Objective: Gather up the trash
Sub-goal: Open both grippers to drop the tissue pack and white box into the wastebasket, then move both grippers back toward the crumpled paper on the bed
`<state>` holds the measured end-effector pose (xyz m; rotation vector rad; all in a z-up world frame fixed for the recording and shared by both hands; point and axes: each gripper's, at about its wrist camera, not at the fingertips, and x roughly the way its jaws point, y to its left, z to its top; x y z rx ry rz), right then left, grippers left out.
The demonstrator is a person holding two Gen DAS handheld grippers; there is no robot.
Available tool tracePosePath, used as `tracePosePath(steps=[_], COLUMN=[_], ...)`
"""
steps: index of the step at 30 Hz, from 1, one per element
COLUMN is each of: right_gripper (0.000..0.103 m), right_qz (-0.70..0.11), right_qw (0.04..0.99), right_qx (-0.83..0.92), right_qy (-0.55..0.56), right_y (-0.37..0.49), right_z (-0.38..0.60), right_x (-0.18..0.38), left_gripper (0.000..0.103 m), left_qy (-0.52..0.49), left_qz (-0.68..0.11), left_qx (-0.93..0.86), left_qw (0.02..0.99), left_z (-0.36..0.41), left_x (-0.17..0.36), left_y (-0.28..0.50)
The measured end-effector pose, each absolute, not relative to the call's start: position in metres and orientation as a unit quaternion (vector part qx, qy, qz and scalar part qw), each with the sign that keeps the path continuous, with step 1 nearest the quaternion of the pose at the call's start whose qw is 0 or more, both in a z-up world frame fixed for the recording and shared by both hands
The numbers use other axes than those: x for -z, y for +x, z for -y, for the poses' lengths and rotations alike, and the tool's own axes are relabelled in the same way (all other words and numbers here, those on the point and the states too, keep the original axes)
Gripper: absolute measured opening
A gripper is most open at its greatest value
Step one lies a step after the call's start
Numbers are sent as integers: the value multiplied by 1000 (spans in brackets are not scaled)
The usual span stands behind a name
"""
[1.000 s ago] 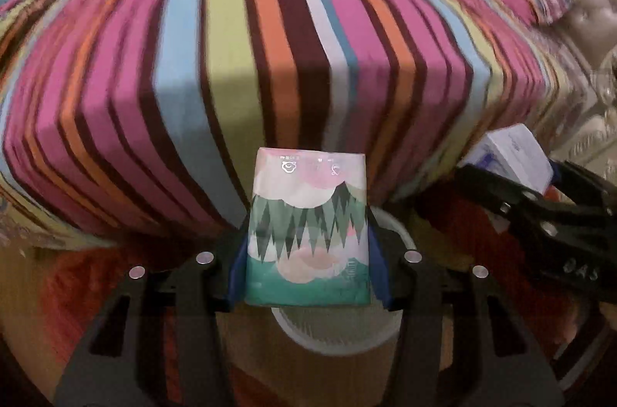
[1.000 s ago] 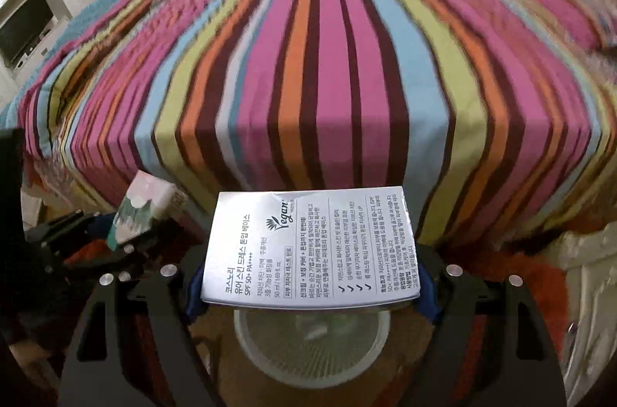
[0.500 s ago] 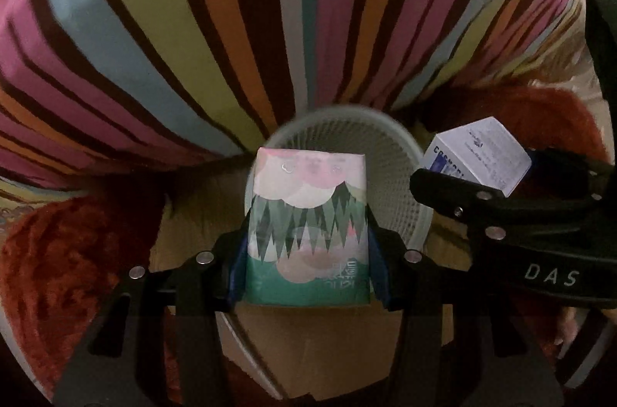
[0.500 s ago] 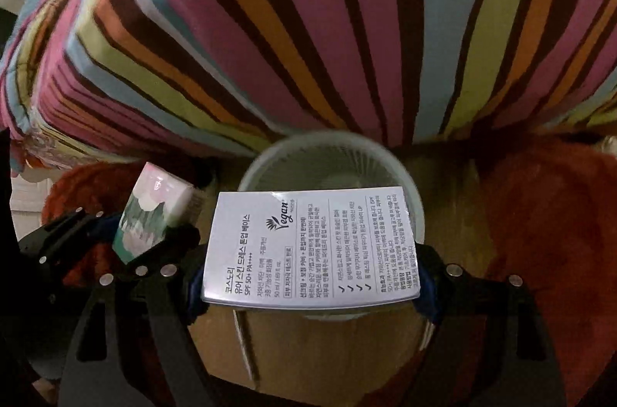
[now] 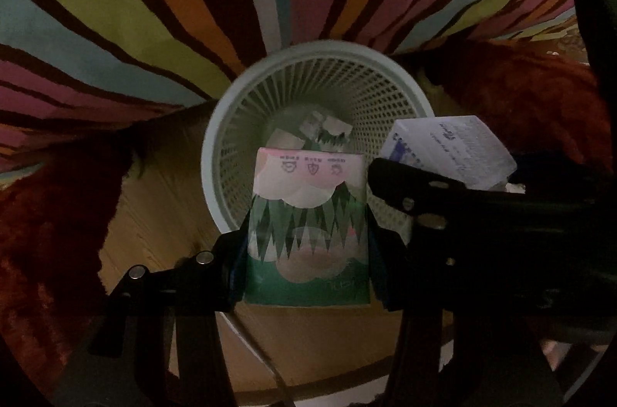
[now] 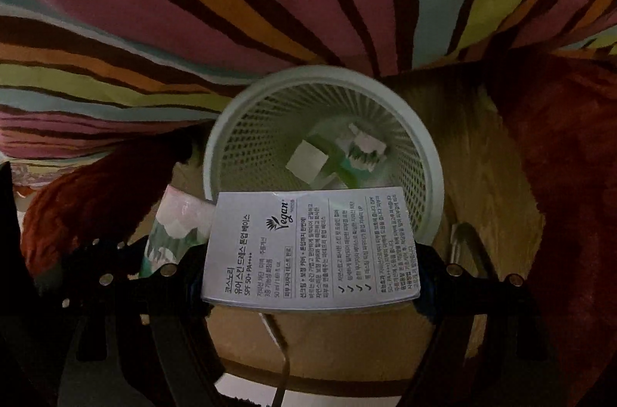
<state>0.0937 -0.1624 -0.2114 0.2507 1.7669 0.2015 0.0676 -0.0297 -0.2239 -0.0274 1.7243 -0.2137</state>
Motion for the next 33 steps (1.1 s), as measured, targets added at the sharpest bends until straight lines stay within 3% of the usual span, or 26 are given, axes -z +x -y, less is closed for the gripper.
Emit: tracePosePath(steps=[13, 17, 18, 20, 21, 23, 33], right_gripper=[77, 77, 78, 93, 95, 95, 95], right_qz=[-786, -795, -799, -803, -802, -793, -783], right_qw=[603, 593, 589, 586, 587, 598, 605], right_qx=[-68, -68, -67, -60, -60, -58, -49], right_qy=[114, 107, 102, 91, 91, 99, 131], right_y=[97, 96, 96, 96, 97, 98, 95], right_z=[164, 162, 160, 159, 158, 161, 178], right_x=[236, 241, 245, 247, 246, 243, 240], left_gripper=[52, 78, 79, 79, 80, 87, 87], left_qy=[-39, -34, -35, -47, -51, -52, -57], left_qz=[-790, -795, -795, -792, -791, -790, -789], left_qx=[82, 57, 52, 50, 49, 47, 50], left_qw=[606, 602, 603, 606, 608, 609, 610], left_z=[29, 24, 22, 19, 18, 18, 13], left_x=[257, 262, 262, 261, 260, 258, 258], left_y=[67, 66, 66, 67, 67, 67, 66])
